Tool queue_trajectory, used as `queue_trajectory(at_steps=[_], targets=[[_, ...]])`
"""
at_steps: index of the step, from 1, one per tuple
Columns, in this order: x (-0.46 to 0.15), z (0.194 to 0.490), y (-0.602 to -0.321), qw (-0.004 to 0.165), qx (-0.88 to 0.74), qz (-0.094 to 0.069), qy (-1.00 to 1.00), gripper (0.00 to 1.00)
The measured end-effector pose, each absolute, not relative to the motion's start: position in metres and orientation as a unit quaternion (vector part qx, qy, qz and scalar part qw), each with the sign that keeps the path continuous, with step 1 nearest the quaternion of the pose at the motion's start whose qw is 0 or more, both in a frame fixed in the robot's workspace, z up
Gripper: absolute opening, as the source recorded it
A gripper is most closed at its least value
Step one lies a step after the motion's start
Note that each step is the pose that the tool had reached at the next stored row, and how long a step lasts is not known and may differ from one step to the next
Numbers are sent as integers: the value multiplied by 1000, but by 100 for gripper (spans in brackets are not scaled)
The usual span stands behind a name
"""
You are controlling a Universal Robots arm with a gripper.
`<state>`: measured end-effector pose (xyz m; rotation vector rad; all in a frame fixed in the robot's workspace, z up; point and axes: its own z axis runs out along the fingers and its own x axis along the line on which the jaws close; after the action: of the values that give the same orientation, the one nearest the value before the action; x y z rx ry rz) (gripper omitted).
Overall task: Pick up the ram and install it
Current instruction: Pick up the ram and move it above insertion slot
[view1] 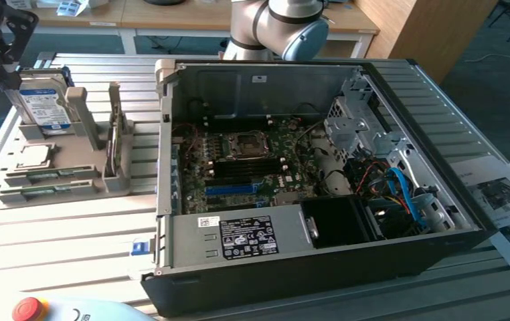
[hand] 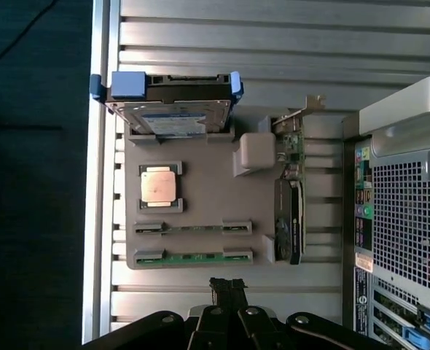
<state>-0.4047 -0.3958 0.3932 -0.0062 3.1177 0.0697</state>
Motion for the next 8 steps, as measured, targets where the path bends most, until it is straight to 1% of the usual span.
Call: queue_trajectory(at_steps=[8], targets=[[-405,393,-396,11,-48,23,999,11]])
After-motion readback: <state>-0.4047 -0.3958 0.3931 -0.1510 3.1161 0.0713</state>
